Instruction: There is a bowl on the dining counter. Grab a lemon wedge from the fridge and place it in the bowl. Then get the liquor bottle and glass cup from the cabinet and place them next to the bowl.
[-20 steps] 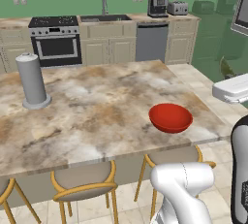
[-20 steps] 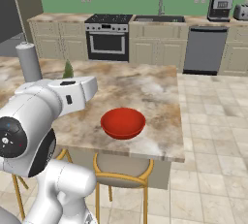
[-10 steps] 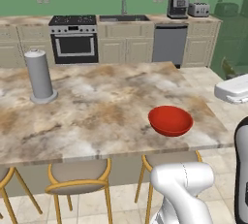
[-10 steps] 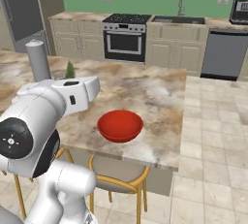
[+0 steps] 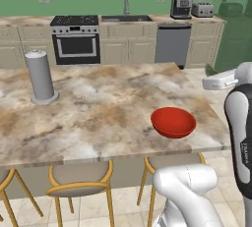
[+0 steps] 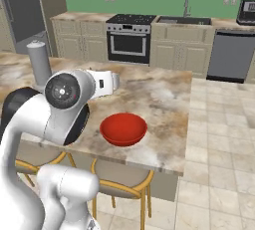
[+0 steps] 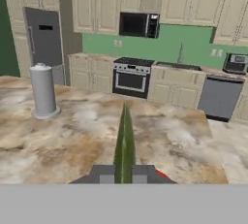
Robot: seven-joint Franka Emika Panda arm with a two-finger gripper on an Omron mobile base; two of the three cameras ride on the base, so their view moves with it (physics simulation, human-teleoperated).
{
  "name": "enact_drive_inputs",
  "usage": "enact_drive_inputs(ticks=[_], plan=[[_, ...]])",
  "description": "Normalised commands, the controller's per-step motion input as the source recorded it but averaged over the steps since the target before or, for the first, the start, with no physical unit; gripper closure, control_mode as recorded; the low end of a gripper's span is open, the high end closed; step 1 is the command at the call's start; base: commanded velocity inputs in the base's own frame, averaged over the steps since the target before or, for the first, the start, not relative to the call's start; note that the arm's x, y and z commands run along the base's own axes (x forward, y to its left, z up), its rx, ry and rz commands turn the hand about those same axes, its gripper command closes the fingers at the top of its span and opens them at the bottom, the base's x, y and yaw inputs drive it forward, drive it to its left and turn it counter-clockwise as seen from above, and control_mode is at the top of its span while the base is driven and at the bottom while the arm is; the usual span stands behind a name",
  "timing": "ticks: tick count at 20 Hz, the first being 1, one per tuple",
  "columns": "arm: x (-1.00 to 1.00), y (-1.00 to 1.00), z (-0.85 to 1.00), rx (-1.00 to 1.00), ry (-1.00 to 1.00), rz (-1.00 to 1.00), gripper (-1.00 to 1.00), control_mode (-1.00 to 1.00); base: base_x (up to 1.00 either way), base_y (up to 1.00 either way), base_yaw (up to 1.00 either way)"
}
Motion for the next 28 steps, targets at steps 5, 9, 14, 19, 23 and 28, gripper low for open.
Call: enact_drive_inputs(ticks=[5, 9, 14, 19, 23, 28], plan=[[0.64, -0.03, -0.59, -0.07, 0.45, 0.0, 1.0, -1.0, 0.0, 0.0, 0.0], [0.41, -0.02, -0.59, -0.12, 0.4, 0.0, 1.0, -1.0, 0.0, 0.0, 0.0], [0.1, -0.02, -0.35, -0.08, 0.14, 0.0, 1.0, -1.0, 0.0, 0.0, 0.0], [0.1, 0.0, -0.46, -0.11, 0.04, 0.0, 1.0, -1.0, 0.0, 0.0, 0.0], [0.22, 0.0, -0.55, -0.09, 0.15, 0.0, 1.0, -1.0, 0.0, 0.0, 0.0], [0.24, 0.0, -0.41, -0.03, 0.08, 0.0, 1.0, -1.0, 0.0, 0.0, 0.0]])
